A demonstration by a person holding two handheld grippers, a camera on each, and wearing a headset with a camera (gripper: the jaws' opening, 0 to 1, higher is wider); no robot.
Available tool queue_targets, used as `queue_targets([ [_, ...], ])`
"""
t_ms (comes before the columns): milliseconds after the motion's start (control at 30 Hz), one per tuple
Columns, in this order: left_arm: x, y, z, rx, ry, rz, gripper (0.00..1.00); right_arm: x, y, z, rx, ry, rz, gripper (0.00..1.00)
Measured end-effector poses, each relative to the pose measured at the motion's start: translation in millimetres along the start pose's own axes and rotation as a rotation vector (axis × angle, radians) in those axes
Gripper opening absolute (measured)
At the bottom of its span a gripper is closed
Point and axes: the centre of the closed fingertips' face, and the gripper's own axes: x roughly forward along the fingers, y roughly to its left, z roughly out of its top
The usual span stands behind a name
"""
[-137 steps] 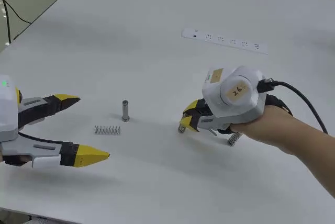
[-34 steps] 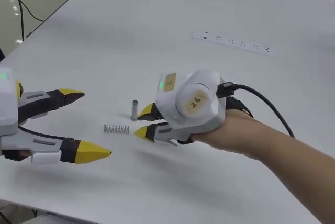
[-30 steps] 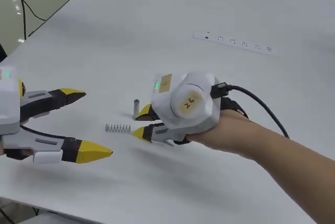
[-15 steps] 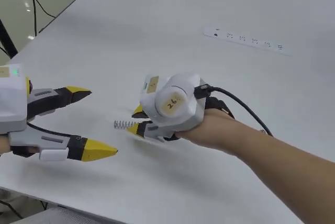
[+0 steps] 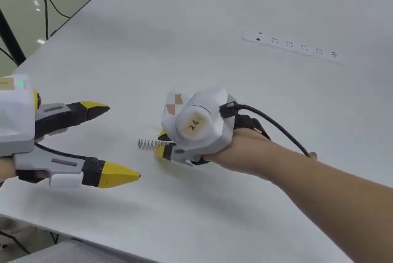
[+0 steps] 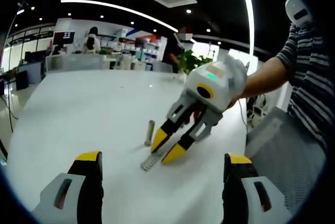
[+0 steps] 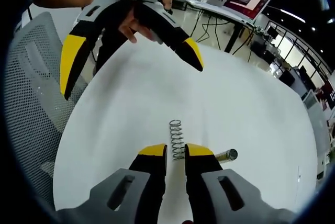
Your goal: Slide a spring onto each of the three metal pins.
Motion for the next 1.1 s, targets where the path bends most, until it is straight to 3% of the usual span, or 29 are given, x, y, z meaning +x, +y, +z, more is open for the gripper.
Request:
queue_targets([
  [100,0.3,-0.3,0.4,0.000,0.000,-0.001,0.93,3.2,-0.1,-3.8,0.009,0.013,0.002,0.11],
  [300,-0.5,-1.0,0.9,-0.001,0.001,-0.001,0.93,3.3,1.8,-1.7,0.033,-0.010,0.013,0.08],
  [467,-0.2,-2.3,2.1,0.000,0.000,-0.002,0.93,-3.6,5.1,0.9,0.011,-0.022,0.012,0.08],
  [1100,19.9,-23.4,9.4,0.023,0.017,-0.080,0.86,-69.5,8.7,2.0,-0.019,-0.081,-0.041,0.08],
])
